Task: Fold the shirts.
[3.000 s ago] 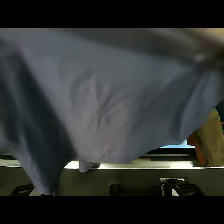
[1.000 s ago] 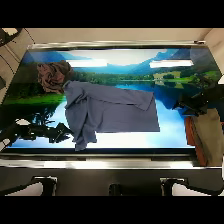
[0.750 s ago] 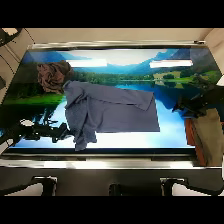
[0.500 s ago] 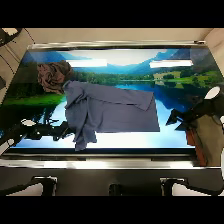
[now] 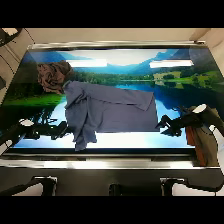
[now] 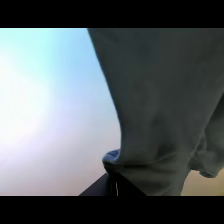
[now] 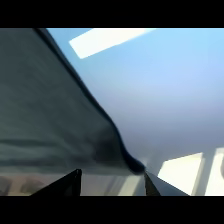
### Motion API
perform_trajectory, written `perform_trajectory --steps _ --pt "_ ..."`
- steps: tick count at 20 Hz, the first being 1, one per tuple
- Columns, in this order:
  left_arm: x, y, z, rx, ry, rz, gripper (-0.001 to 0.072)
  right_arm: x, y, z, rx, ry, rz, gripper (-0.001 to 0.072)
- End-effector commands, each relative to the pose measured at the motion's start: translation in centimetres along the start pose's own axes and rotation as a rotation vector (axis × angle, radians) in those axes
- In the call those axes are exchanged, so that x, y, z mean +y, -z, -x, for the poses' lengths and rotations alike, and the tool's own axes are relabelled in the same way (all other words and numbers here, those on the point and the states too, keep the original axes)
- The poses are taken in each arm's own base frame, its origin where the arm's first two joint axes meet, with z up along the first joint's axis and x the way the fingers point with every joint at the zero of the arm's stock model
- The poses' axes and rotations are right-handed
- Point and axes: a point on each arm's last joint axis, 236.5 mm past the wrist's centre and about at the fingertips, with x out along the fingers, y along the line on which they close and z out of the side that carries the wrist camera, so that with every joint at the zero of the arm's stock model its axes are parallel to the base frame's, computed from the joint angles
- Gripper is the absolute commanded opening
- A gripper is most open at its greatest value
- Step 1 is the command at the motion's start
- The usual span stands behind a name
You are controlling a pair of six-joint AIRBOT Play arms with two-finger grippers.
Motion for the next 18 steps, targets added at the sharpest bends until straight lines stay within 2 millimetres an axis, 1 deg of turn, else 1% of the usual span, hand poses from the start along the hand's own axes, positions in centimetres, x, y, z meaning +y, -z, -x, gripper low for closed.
perform_trajectory --steps 1,2,3,4,5,6,7,8,9,10,11,12,13,14,15,16,17,18 --pt "-0.5 0.0 0.3 -0.008 0.012 -0.008 0.0023 0.6 -2.6 -1.4 -0.091 -0.043 -0.042 0.049" --pt "-0.5 0.0 0.4 -0.008 0.012 -0.008 0.0022 0.8 -2.1 -2.0 -0.072 -0.028 -0.015 0.04" --pt "-0.6 0.1 0.4 -0.004 0.014 -0.008 0.0023 1.1 -1.5 -2.5 -0.052 -0.011 0.013 0.0213" --pt "-0.8 0.0 0.6 0.001 0.018 -0.014 0.0022 1.4 -1.0 -2.7 -0.036 -0.003 0.041 0.0058" --pt "-1.1 -0.4 1.1 -0.004 0.02 -0.031 0.0022 2.0 -0.8 -2.3 -0.03 -0.006 0.071 0.0056" --pt "-1.9 -1.5 2.4 -0.026 0.023 -0.071 0.002 2.7 -0.8 -1.1 -0.033 -0.009 0.125 0.0056" --pt "-3.0 -3.0 4.3 -0.068 0.022 -0.123 0.002 3.5 -1.3 0.7 -0.059 0.005 0.188 0.0056" --pt "-4.9 -5.0 7.3 -0.139 0.014 -0.205 0.0019 4.7 -2.4 3.8 -0.122 0.034 0.266 0.0055" --pt "-7.3 -7.0 11.2 -0.236 -0.003 -0.299 0.0018 6.8 -3.8 8.1 -0.233 0.056 0.372 0.0055" --pt "-10.7 -9.1 16.5 -0.376 -0.024 -0.413 0.0019 9.6 -5.2 13.4 -0.387 0.07 0.485 0.0056" --pt "-15.2 -10.2 22.9 -0.546 -0.034 -0.533 0.0019 13.4 -5.9 20.0 -0.586 0.065 0.59 0.0056" --pt "-20.1 -10.1 29.4 -0.716 -0.021 -0.639 0.0019 17.9 -5.2 28.5 -0.842 0.039 0.683 0.0056" --pt "-25.1 -8.6 36.3 -0.904 0.004 -0.73 0.002 22.1 -2.4 38.0 -1.133 -0.001 0.756 0.0057" --pt "-30.0 -5.5 43.6 -1.112 0.029 -0.833 0.002 24.9 2.1 46.5 -1.397 -0.031 0.811 0.0057" --pt "-33.4 -1.8 49.8 -1.302 0.036 -0.909 0.002 26.3 8.2 54.1 -1.648 -0.041 0.855 0.0056" --pt "-35.9 2.7 55.1 -1.47 0.059 -0.955 0.002 26.5 14.0 58.9 -1.82 -0.045 0.874 0.0056" --pt "-37.2 6.6 58.3 -1.572 0.088 -0.967 0.002 25.8 19.1 61.9 -1.933 -0.06 0.863 0.0056" --pt "-37.8 9.5 59.7 -1.616 0.124 -0.968 0.002 24.9 22.4 62.9 -1.978 -0.082 0.838 0.0056"
